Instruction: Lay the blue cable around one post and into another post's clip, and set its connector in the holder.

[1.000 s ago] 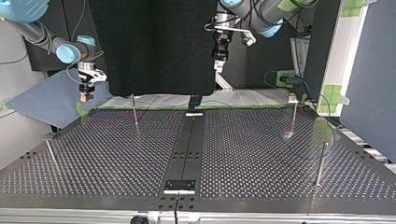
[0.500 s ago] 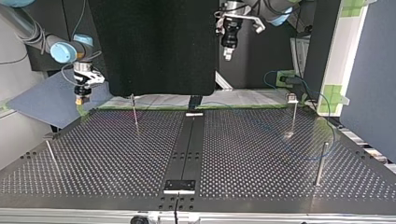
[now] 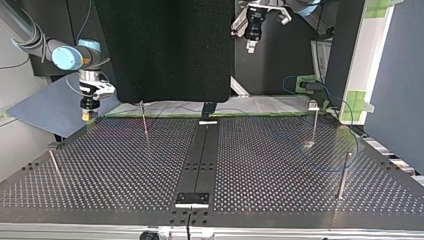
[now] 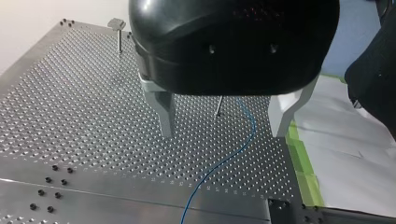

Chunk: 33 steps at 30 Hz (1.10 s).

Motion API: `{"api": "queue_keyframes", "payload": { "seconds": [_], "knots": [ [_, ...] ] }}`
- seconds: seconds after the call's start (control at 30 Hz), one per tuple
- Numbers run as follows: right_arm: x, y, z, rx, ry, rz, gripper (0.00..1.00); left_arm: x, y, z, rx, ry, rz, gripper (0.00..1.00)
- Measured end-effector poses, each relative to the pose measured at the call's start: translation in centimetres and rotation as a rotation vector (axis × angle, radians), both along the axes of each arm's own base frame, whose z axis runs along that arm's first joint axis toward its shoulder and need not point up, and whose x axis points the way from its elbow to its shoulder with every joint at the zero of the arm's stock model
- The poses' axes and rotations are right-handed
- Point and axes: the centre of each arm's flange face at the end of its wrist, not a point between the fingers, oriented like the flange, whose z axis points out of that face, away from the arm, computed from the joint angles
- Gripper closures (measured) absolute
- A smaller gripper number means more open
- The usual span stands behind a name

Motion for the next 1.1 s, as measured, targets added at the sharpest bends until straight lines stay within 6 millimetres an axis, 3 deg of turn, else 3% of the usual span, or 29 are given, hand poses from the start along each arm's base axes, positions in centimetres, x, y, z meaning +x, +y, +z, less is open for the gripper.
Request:
{"api": "queue_keyframes", "payload": {
  "seconds": [0.4,0.83,1.1],
  "knots": [
    [2.6,0.9,5.6,-0.084,0.022,0.031,1.0,3.3,-2.7,1.9,-0.065,-0.112,-0.055,0.0],
    [4.0,2.0,8.4,-0.097,0.028,0.019,1.0,3.6,-2.5,1.8,-0.045,-0.093,-0.046,0.0],
    [3.5,2.8,11.1,-0.103,0.008,-0.023,1.0,3.7,-2.4,1.7,-0.039,-0.089,-0.045,0.0]
  ]
}}
